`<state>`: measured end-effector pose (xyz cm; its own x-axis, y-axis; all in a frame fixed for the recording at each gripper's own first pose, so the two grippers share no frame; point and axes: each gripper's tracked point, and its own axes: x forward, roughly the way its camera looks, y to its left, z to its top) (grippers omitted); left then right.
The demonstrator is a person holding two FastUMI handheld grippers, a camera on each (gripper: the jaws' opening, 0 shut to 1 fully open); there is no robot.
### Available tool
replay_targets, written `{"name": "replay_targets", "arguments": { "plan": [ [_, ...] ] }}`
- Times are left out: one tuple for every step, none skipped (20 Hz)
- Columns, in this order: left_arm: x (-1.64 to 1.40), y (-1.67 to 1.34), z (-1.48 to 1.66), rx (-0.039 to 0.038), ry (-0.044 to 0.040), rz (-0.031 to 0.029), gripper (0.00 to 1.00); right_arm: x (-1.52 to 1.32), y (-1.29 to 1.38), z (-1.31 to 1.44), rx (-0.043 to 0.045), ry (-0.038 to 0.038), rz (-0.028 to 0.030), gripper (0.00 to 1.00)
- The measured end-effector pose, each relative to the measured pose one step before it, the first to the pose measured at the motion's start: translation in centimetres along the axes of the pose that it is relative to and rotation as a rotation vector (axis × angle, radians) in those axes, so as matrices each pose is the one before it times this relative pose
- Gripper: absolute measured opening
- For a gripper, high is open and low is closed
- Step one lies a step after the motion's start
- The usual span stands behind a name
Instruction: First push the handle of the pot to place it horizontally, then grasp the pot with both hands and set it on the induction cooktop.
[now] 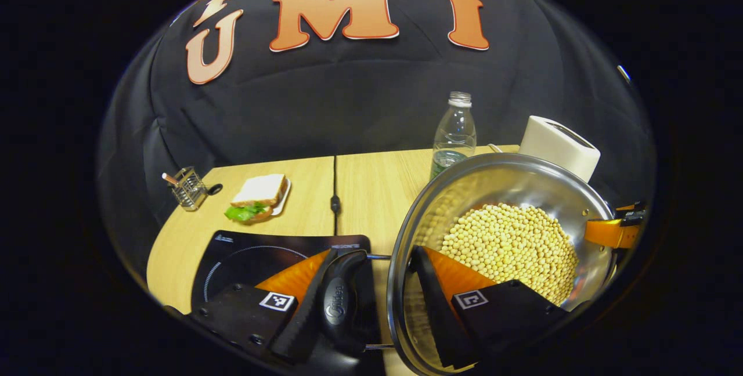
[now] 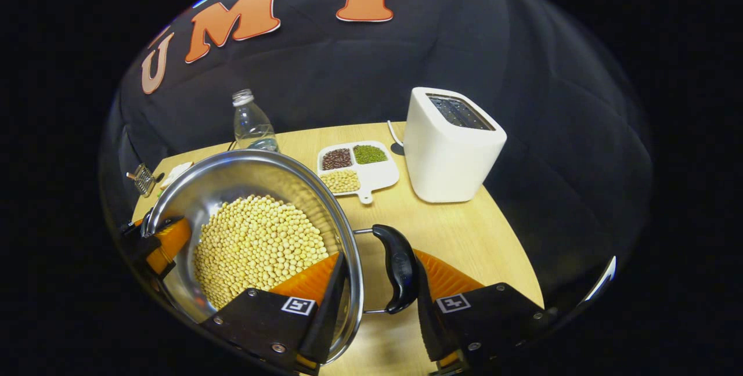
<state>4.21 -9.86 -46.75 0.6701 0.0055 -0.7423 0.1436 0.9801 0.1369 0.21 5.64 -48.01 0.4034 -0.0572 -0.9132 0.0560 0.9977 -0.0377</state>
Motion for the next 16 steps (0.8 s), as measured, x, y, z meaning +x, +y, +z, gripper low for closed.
{"name": "replay_targets", "arguments": {
  "plan": [
    [-0.493,1.127,0.092,-0.00603,-0.00556,0.00911,0.85,-0.371,0.827,0.24,-0.01003,-0.0065,0.01032,0.61],
    [-0.487,1.079,0.107,-0.01098,-0.00054,0.00939,0.85,-0.35,1.025,0.317,-0.00995,-0.00606,0.00925,0.61],
    [-0.466,0.984,0.016,-0.00663,-0.00151,0.00922,0.84,-0.207,0.921,0.224,-0.01349,-0.00568,0.01054,0.61],
    [-0.387,1.059,0.077,-0.00811,-0.00243,0.01043,0.84,-0.276,1.015,0.211,-0.01272,-0.00526,0.01093,0.61],
    [-0.345,1.025,0.275,0.00043,-0.00372,0.00832,0.84,-0.393,0.975,0.254,-0.00891,-0.00737,0.01085,0.61],
    [-0.346,1.055,0.106,0.00356,-0.00329,0.00995,0.84,-0.221,0.902,0.292,-0.00233,-0.001,0.01037,0.61],
    [-0.321,0.887,0.075,-0.00106,-0.00343,0.01081,0.84,-0.223,0.807,0.026,-0.00239,0.00014,0.0099,0.61],
    [-0.339,0.891,0.089,0.00068,-0.0042,0.00956,0.84,-0.074,0.842,0.003,-0.00281,-0.00275,0.01001,0.61],
    [-0.152,0.642,0.154,0.00106,-0.00201,0.00837,0.84,-0.075,0.639,-0.024,-0.00318,0.00057,0.00839,0.61],
    [-0.361,0.681,0.039,0.00254,0.00013,0.00667,0.84,-0.172,0.753,0.086,-0.00367,0.00034,0.00729,0.56],
    [-0.302,0.854,-0.069,0.00025,-0.0001,0.00729,0.84,-0.196,0.739,0.13,-0.00552,-0.00076,0.00695,0.56],
    [-0.364,0.779,0.142,-0.00099,-0.00377,0.00719,0.84,-0.147,0.769,0.204,-0.00671,-0.00341,0.00754,0.61],
    [-0.302,0.693,0.136,-0.00075,-0.00369,0.0072,0.84,-0.221,0.609,0.085,-0.00577,-0.00331,0.00689,0.61],
    [-0.364,0.675,0.123,-0.00046,-0.00353,0.00676,0.84,-0.136,0.619,0.225,-0.00406,-0.00519,0.00609,0.61],
    [-0.24,0.62,0.038,-0.00021,-0.00099,0.00617,0.84,-0.103,0.539,0.165,-0.00372,-0.00222,0.00474,0.61],
    [-0.188,0.71,0.037,0.00001,-0.00248,0.00571,0.84,-0.152,0.662,0.18,-0.00464,-0.00036,0.00503,0.61]
  ]
}}
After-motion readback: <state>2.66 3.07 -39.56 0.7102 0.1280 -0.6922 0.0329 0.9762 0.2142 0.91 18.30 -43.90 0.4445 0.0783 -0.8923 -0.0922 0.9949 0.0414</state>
